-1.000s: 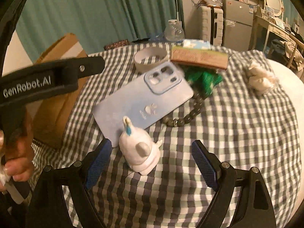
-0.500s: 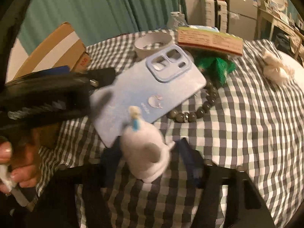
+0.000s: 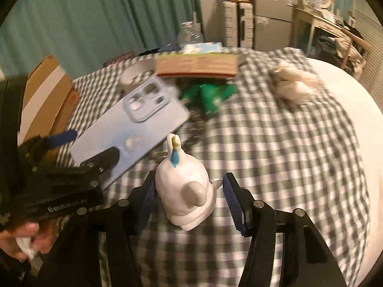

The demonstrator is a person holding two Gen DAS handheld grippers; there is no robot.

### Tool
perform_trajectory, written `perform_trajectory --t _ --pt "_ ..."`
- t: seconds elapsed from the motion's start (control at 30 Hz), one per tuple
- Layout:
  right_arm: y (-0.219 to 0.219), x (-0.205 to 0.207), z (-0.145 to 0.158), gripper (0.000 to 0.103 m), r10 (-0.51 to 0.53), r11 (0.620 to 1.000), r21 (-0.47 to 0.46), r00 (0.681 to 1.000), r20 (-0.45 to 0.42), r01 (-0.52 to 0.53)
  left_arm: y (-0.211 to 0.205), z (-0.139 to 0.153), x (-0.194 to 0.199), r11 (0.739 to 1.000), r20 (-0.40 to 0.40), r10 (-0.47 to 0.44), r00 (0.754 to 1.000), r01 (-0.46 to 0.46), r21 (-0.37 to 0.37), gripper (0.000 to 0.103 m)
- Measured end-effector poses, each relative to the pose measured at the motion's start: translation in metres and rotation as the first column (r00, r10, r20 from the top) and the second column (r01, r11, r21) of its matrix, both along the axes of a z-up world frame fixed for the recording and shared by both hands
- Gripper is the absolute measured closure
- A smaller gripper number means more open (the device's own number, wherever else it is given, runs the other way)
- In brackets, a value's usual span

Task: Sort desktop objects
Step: 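Grasp the light-blue phone case with left tool while right tool grasps the white figurine, then carry the phone case and white figurine over the cardboard box with both tools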

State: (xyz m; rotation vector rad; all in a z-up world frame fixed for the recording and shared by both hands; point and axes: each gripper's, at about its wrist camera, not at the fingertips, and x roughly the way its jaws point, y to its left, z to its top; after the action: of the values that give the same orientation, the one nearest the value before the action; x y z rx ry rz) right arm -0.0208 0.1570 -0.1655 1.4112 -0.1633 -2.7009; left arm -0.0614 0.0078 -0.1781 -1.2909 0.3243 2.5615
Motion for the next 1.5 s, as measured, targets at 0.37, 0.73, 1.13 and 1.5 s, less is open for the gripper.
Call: perform_trajectory --t 0.37,0.73,1.13,1.5 --pt "0.032 0.018 0.013 0.048 -0.076 0.996 -0.048 0.997 -0.018 0.075 0.023 0.03 0.028 0.989 -0.044 -0.138 0.99 0.14 0.045 0.079" --pt "0.046 0.032 0.039 0.048 -0.1 0.994 -0.052 0.992 -0.07 0.097 0.065 0.009 0.059 0.969 -0.028 -0.248 0.968 0.248 -0.011 0.089" --pt "0.047 0.038 0.056 0.048 -0.122 0.991 -0.071 0.987 -0.108 0.115 0.045 0.067 0.055 0.989 -0.177 -0.145 0.973 0.147 -0.001 0.094" --pt "0.019 0.042 0.098 0.048 -0.096 0.995 -0.058 0.975 -0.203 0.086 0.014 0.134 0.075 0.99 -0.305 -0.082 0.949 0.114 0.086 0.094"
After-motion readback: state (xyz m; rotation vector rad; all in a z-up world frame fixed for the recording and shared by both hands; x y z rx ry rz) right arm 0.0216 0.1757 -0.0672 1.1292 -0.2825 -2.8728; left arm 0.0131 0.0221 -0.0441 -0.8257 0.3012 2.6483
